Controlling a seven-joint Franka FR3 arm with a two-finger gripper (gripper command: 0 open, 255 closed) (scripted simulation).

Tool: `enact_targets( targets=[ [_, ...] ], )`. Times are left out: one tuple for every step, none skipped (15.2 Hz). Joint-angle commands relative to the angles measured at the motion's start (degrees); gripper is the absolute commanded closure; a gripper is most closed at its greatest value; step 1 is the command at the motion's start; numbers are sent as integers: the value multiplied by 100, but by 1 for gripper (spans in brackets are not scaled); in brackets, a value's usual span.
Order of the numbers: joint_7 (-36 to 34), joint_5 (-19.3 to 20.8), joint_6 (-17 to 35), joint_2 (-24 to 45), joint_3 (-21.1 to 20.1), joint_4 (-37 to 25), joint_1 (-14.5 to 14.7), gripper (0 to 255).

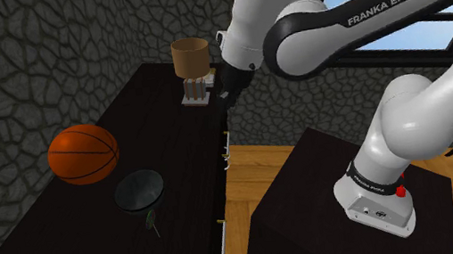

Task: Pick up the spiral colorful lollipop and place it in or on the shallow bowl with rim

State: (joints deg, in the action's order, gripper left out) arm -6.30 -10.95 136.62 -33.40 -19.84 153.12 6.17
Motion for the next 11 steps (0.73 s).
enact_targets(
  targets=[
    [-223,41,492,374,-293,22,-15,0],
    [-347,94,714,572,-446,10,-48,0],
    [-483,167,934,776,-608,-11,-98,0],
    [-637,267,1150,988,-780,-41,-167,0],
    [-813,401,1361,1206,-962,-80,-256,0],
    [-1015,574,1565,1431,-1160,-129,-372,0],
    [-1252,797,1760,1662,-1374,-187,-516,0],
    [-1532,1082,1944,1901,-1609,-255,-696,0],
    [-1869,1447,2112,2149,-1870,-336,-918,0],
    [-2283,1918,2257,2413,-2147,-433,-1176,0],
    [-2798,2528,2368,2701,-2433,-552,-1463,0]
  ],
)
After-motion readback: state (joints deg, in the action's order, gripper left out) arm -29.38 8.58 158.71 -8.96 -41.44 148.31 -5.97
